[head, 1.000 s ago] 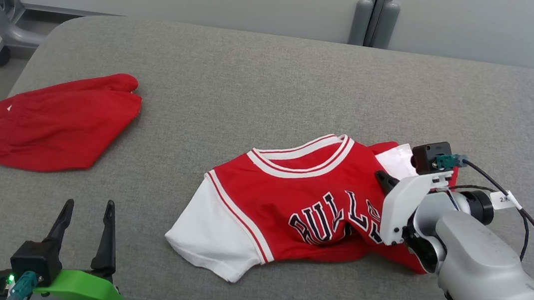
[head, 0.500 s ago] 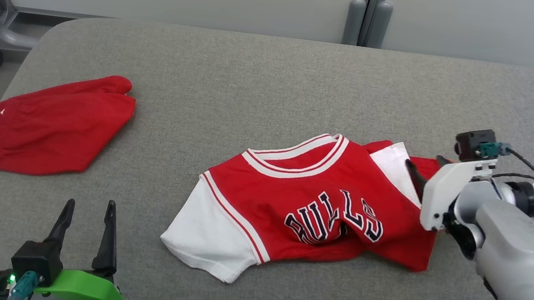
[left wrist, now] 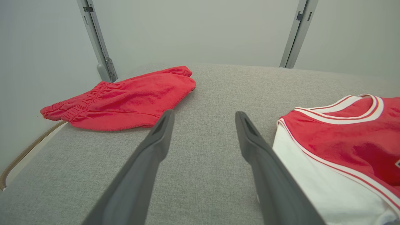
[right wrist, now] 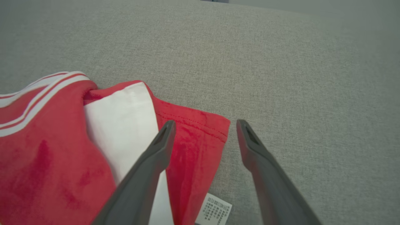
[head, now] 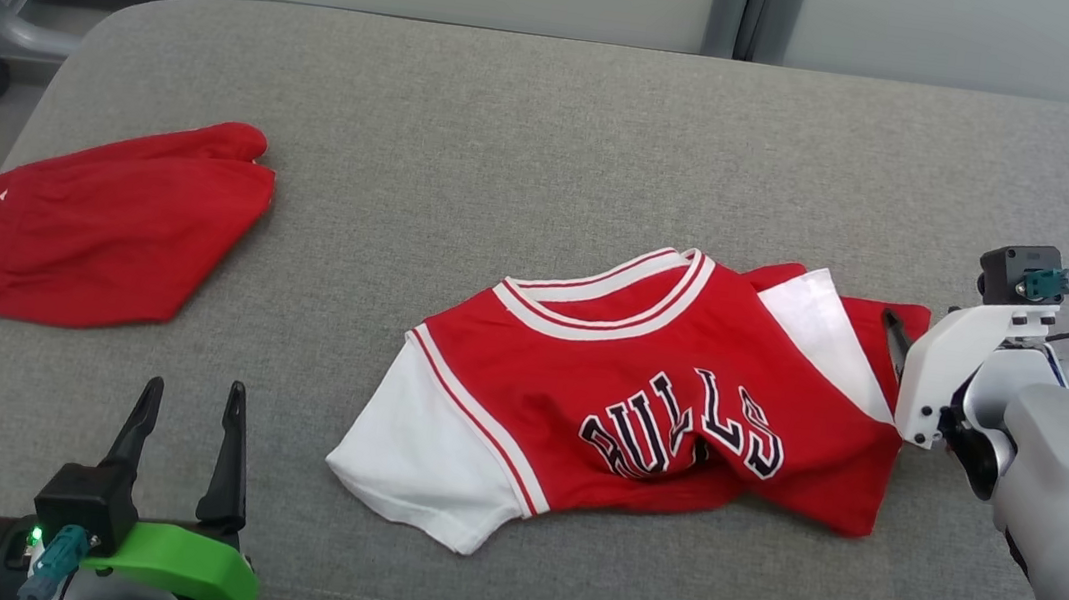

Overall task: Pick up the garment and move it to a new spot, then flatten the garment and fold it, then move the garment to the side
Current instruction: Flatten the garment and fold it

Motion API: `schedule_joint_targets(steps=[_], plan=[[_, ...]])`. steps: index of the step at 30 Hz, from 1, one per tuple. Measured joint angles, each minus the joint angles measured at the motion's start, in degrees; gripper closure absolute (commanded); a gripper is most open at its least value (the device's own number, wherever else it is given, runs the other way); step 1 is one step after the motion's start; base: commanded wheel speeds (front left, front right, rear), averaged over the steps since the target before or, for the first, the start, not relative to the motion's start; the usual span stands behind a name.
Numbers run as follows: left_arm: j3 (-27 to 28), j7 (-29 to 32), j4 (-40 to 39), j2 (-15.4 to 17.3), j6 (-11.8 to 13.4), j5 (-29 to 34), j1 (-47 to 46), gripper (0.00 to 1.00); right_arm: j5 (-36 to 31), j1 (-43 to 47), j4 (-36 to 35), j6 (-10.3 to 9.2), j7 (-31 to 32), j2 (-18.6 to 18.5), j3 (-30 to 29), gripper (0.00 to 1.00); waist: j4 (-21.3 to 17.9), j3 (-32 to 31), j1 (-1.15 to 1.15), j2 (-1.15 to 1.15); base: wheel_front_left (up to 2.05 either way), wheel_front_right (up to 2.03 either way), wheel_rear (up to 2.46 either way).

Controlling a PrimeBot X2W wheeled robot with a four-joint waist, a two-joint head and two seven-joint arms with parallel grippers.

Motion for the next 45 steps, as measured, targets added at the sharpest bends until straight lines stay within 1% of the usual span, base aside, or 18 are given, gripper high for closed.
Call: schedule_joint_targets(steps=[6, 12, 13, 14, 15, 19, 24, 31, 34, 35, 37, 40, 45], plan=[[-0.5, 0.0, -0.1, -0.1, -0.1, 0.1, -0.8, 0.00, -0.1, -0.8, 2.4, 0.00, 0.1, -0.9, -0.2, 0.00, 1.3, 1.8, 0.00, 0.00, 0.00, 0.00, 0.00], [-0.5, 0.0, -0.1, -0.2, -0.1, 0.1, -1.5, 0.00, 0.0, -0.7, 3.3, 0.00, 1.5, -0.6, -0.5, 0.00, 2.2, 3.6, 0.00, 0.00, 0.00, 0.00, 0.00], [-0.5, 0.0, 0.0, -0.2, -0.1, 0.1, -1.6, 0.00, 0.0, -0.6, 3.3, 0.00, 2.0, -0.5, -0.4, 0.38, 2.2, 3.9, 0.00, 0.00, 0.00, 0.00, 0.00], [-0.5, 0.0, 0.0, -0.3, -0.1, 0.1, -1.7, 0.00, 0.0, -0.6, 3.4, 0.00, 2.0, -0.4, -0.4, 0.82, 2.3, 4.1, 0.00, 0.00, 0.00, 0.00, 0.00], [-0.6, 0.0, 0.1, -0.3, -0.1, 0.1, -1.8, 0.00, 0.0, -0.6, 3.4, 0.00, 1.4, -0.3, -0.4, 1.00, 2.2, 4.2, 0.00, 0.00, 0.00, 0.00, 0.00], [-0.6, 0.0, 0.6, -0.4, -0.1, 0.1, -2.3, 0.00, 0.0, -0.9, 2.7, 0.00, -1.5, 0.3, -0.4, 1.00, 1.9, 4.2, 0.00, 0.00, 0.00, 0.00, 0.00], [-0.9, 0.0, 1.3, -0.4, -0.2, 0.0, -2.6, 0.00, 0.4, -1.9, -0.7, 0.00, -6.4, 1.7, 0.1, 1.00, 1.7, 3.1, 0.00, 0.00, 0.00, 0.00, 0.00], [-1.1, 0.0, 1.9, -0.5, -0.2, -0.1, -2.4, 0.00, 2.5, -4.6, -8.4, -0.01, -10.7, 4.6, 0.1, 1.00, 2.2, 1.1, 0.00, 0.00, 0.00, 0.00, 0.00], [-0.9, 0.0, 1.9, -0.5, -0.2, -0.1, -2.1, 0.00, 2.9, -5.9, -11.9, 0.00, -11.5, 5.5, -0.5, 1.00, 2.7, 0.2, 0.00, 0.00, 0.00, 0.00, 0.00], [-0.7, 0.0, 1.9, -0.5, -0.2, -0.1, -1.8, 0.00, 2.9, -6.4, -13.1, -0.01, -11.7, 5.5, -0.9, 1.00, 2.8, 0.0, 0.00, 0.00, 0.00, 0.00, 0.00], [-0.5, 0.0, 1.9, -0.5, -0.2, -0.1, -1.3, 0.00, 2.3, -7.0, -16.4, -0.01, -11.8, 5.3, -3.8, 1.00, 3.1, -0.6, 0.00, 0.00, 0.00, 0.00, 0.00], [-0.4, 0.0, 1.6, -0.5, -0.2, -0.1, -1.1, 0.00, -1.1, -6.8, -20.1, 0.00, -11.8, 4.8, -8.2, 1.00, 3.4, -1.3, 0.00, 0.00, 0.00, 0.00, 0.00], [0.0, 0.0, 1.5, -0.5, -0.1, -0.1, -0.1, 0.00, -5.7, -3.0, -19.3, -0.01, -11.9, 3.9, -12.8, 1.00, 3.3, -2.3, 0.00, 0.00, 0.00, 0.00, 0.00]])
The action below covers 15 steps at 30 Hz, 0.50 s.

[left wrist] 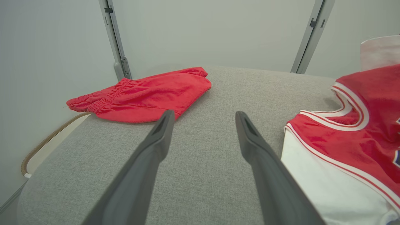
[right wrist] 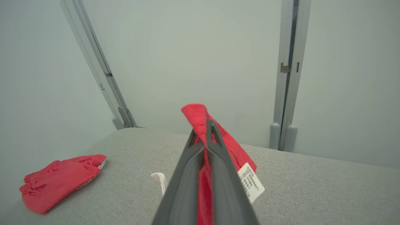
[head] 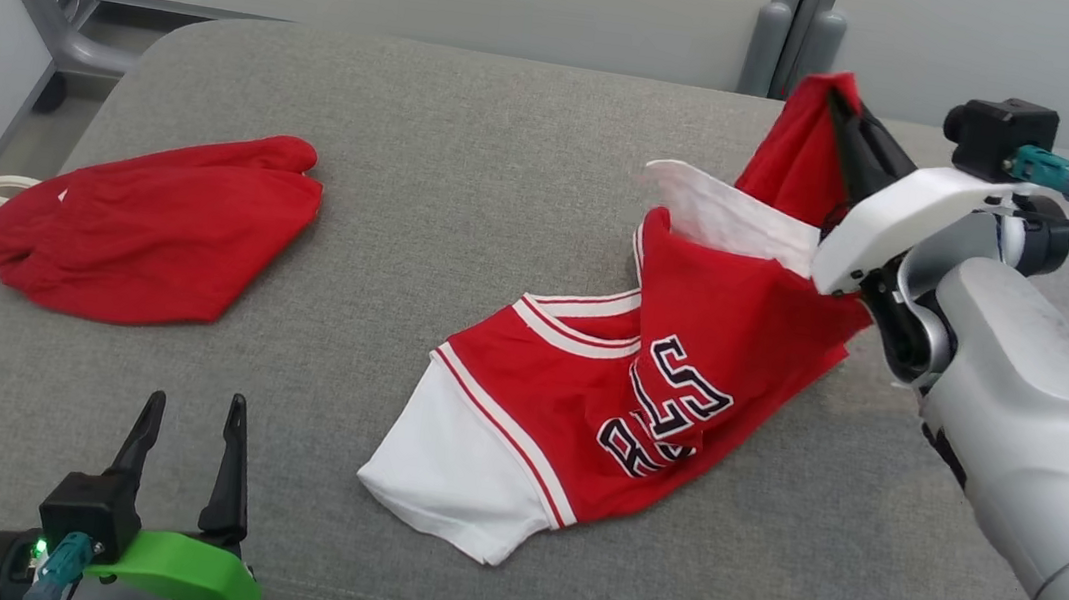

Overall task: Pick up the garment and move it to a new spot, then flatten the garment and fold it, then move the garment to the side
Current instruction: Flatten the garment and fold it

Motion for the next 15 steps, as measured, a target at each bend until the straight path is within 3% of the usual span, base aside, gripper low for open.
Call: schedule_joint_targets(steps=[8, 15], plan=[[0.0, 0.0, -0.2, 0.0, 0.0, 0.1, 0.0, 0.00, -7.6, 2.1, 3.1, 0.00, 0.0, -3.1, -8.0, 1.00, -1.5, -0.2, 0.00, 0.00, 0.00, 0.00, 0.00], [0.3, 0.0, -0.1, 0.0, 0.0, 0.1, 0.6, 0.00, -11.9, 5.7, -2.6, 0.00, 0.0, -5.5, -16.4, 1.00, -3.8, -0.8, 0.00, 0.00, 0.00, 0.00, 0.00]])
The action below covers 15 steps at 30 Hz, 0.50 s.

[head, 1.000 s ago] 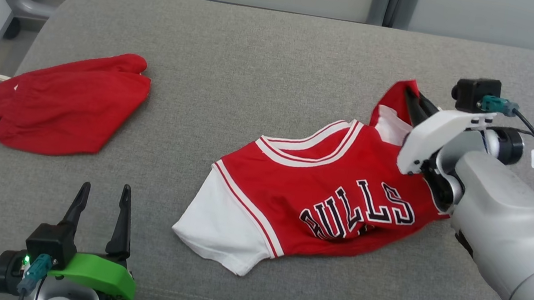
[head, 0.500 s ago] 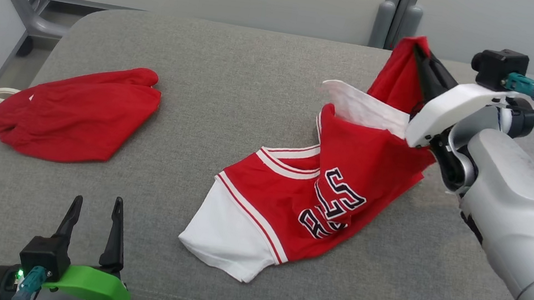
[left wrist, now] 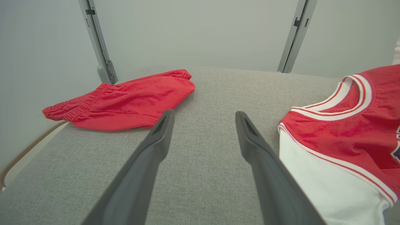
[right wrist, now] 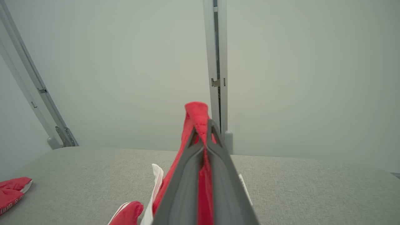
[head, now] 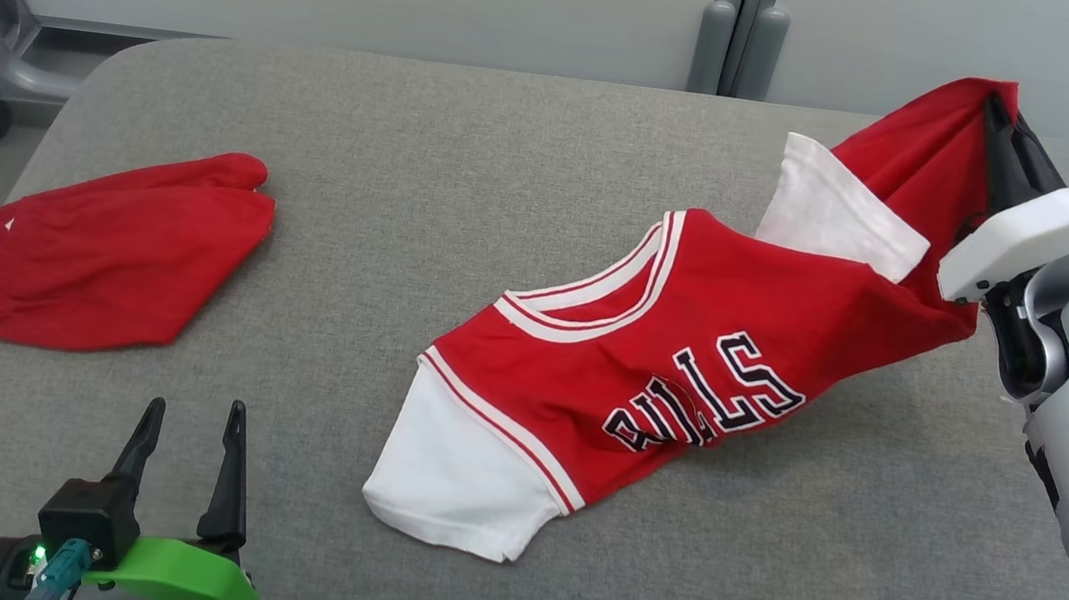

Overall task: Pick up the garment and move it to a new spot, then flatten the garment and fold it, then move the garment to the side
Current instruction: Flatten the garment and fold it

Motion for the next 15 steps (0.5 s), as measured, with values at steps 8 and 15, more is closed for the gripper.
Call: schedule_joint_targets(steps=[8, 15], plan=[[0.0, 0.0, -0.1, 0.0, 0.2, -0.1, 0.6, 0.00, -1.2, 3.3, -6.5, 0.00, 0.0, -0.3, -2.2, 1.00, -1.3, -0.5, 0.00, 0.00, 0.00, 0.00, 0.00], [-0.6, 0.0, -0.2, 0.0, 0.4, -0.3, 0.6, 0.00, -2.8, 5.0, -3.5, 0.00, 3.4, -0.9, -3.2, 1.00, -1.8, -0.1, 0.00, 0.00, 0.00, 0.00, 0.00]])
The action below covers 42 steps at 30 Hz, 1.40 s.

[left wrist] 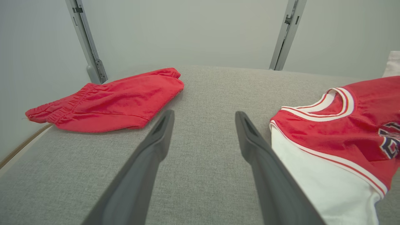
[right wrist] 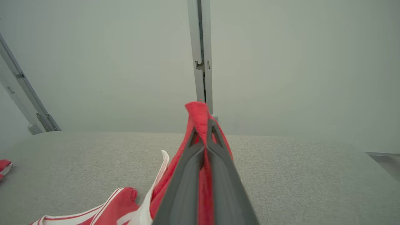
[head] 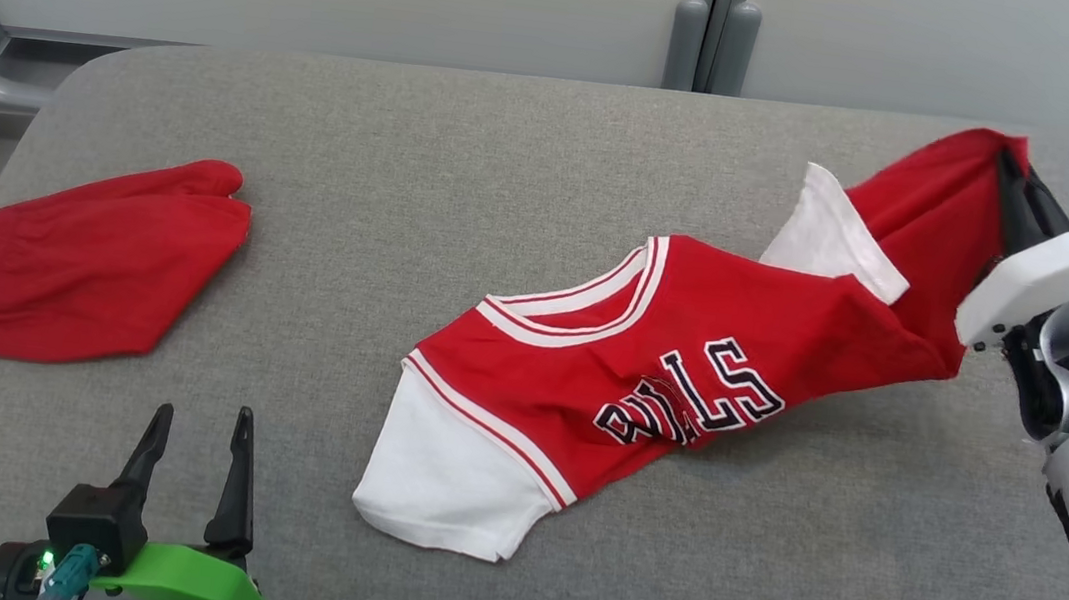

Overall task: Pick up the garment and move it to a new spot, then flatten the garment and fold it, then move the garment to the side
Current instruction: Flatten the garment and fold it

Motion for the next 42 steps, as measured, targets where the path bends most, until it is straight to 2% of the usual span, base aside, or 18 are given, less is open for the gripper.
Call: schedule_joint_targets(steps=[3, 8, 15, 19, 26, 31, 35, 42], plan=[[-0.3, 0.0, 0.0, 0.0, 0.0, -0.2, -0.1, 0.00, -0.6, 0.4, 1.3, -0.02, 1.5, -0.3, -1.1, 1.00, 0.3, 0.3, 0.00, 0.00, 0.00, 0.00, 0.00], [-0.3, 0.0, -0.1, 0.0, 0.1, -0.3, 0.0, 0.00, -0.8, 0.6, -1.5, 0.00, 1.1, -0.8, -3.3, 1.00, 0.8, 0.5, 0.00, 0.00, 0.00, 0.00, 0.00], [-0.4, 0.0, -0.4, 0.0, 0.9, -0.8, 0.4, 0.00, -2.8, 4.5, -11.4, 0.01, 2.2, -2.7, -9.3, 1.00, 1.0, 0.1, 0.00, 0.00, 0.00, 0.00, 0.00], [-0.5, 0.0, -0.5, 0.0, 1.1, -1.1, 0.8, 0.00, -5.4, 7.7, -18.9, 0.00, 5.8, -2.6, -14.2, 1.00, 0.5, 0.2, 0.00, 0.00, 0.00, 0.00, 0.00], [-1.3, 0.0, -0.5, 0.0, 1.3, -1.6, 0.6, 0.00, -9.7, 15.5, -28.5, 0.00, 16.4, 0.9, -20.6, 1.00, 0.2, 0.9, 0.00, 0.00, 0.00, 0.00, 0.00], [-1.8, 0.0, -0.2, 0.0, 1.5, -1.7, -0.2, 0.00, -11.5, 17.2, -28.7, -0.03, 19.3, 3.1, -21.8, 1.00, 0.4, 1.4, 0.00, 0.00, 0.00, 0.00, 0.00], [-2.1, 0.0, 0.3, 0.0, 1.3, -1.7, -0.7, 0.00, -11.5, 16.7, -26.3, -0.01, 19.8, 4.5, -20.4, 1.00, 0.8, 1.6, 0.00, 0.00, 0.00, 0.00, 0.00], [-2.9, 0.0, 0.9, 0.0, 0.9, -1.7, -1.3, 0.00, -12.5, 9.3, -16.3, -0.01, 14.4, 5.4, -17.3, 1.00, 1.7, 1.9, 0.00, 0.00, 0.00, 0.00, 0.00]])
